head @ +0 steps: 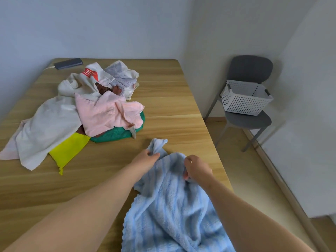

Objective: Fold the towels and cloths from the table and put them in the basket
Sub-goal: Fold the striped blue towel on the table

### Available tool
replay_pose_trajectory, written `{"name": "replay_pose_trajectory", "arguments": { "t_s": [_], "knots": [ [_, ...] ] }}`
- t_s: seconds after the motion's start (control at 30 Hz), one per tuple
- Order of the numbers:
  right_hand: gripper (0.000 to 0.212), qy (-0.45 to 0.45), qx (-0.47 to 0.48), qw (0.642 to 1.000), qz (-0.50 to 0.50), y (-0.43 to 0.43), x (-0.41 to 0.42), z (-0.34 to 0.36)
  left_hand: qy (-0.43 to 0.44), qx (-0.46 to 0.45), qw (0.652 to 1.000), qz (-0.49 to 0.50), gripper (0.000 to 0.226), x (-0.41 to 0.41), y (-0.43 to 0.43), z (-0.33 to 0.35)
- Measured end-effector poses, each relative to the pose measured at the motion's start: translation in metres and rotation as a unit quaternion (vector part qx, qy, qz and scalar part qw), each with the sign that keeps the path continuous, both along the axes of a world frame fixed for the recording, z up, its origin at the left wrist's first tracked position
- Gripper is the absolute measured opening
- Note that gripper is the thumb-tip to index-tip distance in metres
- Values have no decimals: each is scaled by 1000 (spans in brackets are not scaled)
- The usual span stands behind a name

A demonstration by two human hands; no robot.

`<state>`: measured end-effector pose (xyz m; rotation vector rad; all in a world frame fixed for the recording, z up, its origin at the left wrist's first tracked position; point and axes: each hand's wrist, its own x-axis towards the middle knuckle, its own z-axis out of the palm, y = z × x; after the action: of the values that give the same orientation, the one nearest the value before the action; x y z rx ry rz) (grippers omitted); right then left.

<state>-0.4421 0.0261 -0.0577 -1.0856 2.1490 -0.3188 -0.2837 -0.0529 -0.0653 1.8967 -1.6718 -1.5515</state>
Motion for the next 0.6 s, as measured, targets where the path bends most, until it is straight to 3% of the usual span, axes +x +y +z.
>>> {"name": "replay_pose_trajectory", "arguments": {
  "t_s": [0.1,0.17,0.23,0.33,0.47,0.57,0.6],
  "knots": [
    [29,-125,-8,992,-29,4,3,8,-15,-23,999,-29,50,-7,3,-3],
    [29,-173,12,984,-30,8,5,9,-40,-51,995,-74,29,-9,7,-6],
    [34,-218,14,974,-56,13,8,7,-20,-66,996,-59,13,-11,9,-5],
    [32,-259,-7,956,-138,15,6,6,156,18,985,72,12,-12,11,15],
    [12,-216,-54,959,-174,11,-1,10,423,184,877,137,22,-7,17,61],
    [6,-257,-86,948,-167,8,0,28,500,199,837,97,39,-2,23,88],
    [19,-303,-90,936,-157,9,1,34,505,195,836,91,40,-2,25,95]
  ]
}}
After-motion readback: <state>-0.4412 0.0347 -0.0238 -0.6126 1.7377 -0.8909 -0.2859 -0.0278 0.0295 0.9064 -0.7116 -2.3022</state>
